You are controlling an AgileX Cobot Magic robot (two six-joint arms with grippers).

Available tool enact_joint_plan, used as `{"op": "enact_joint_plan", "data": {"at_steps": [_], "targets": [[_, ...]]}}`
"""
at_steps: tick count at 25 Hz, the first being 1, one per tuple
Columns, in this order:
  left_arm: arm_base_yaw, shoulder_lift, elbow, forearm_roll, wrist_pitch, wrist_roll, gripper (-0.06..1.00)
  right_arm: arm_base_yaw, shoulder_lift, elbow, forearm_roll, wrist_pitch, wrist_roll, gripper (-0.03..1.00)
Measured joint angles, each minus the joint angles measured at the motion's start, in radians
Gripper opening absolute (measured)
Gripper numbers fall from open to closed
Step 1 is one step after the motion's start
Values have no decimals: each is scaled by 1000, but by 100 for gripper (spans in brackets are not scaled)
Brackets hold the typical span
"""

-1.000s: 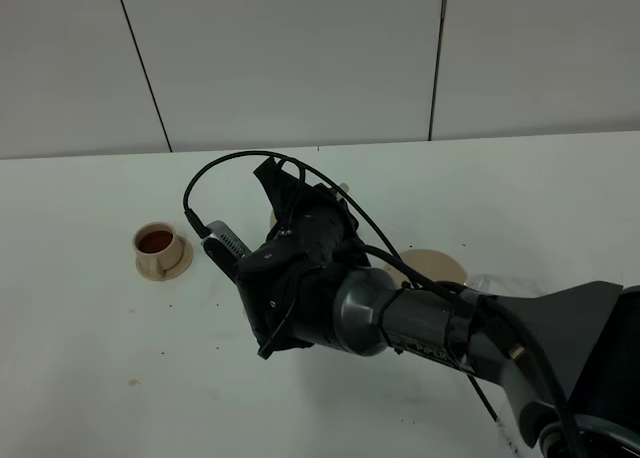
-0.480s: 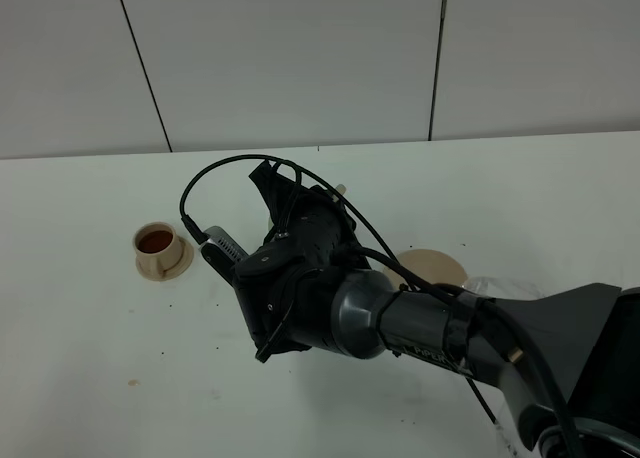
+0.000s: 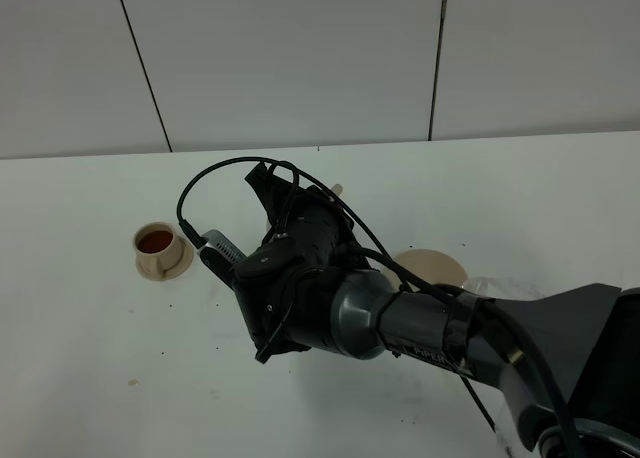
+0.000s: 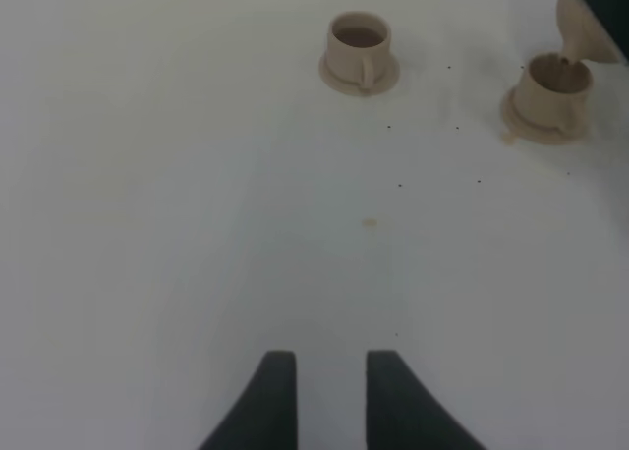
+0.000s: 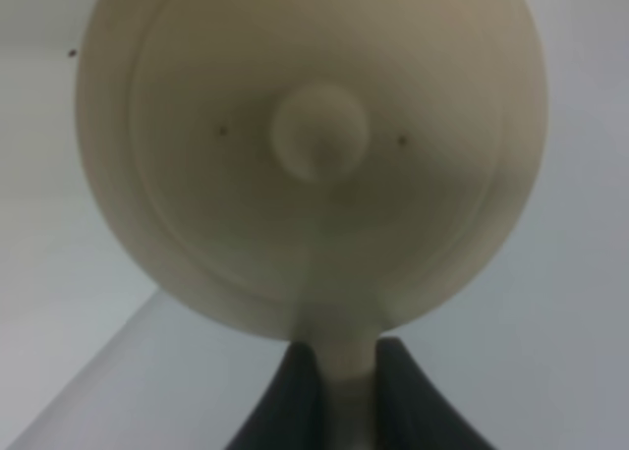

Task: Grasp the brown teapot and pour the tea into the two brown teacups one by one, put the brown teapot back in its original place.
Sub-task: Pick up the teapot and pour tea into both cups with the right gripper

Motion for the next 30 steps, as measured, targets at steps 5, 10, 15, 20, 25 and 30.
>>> {"op": "enact_joint_plan", "data": {"at_steps": [5,10,15,20,25,30], "targets": [[0,0,0,0,0,0,24,0,0,0,-21,-5,-6,9],[0,0,0,0,0,0,24,0,7,0,-47,-9,-8,9],[0,0,0,0,0,0,24,0,25,0,-57,-11,-9,9],[0,0,0,0,0,0,24,0,26,0,-65,-12,-9,9],[0,0,0,0,0,0,24,0,26,0,-81,-12,-9,9],[0,0,0,0,0,0,24,0,26,0,-85,-12,-9,9]]}}
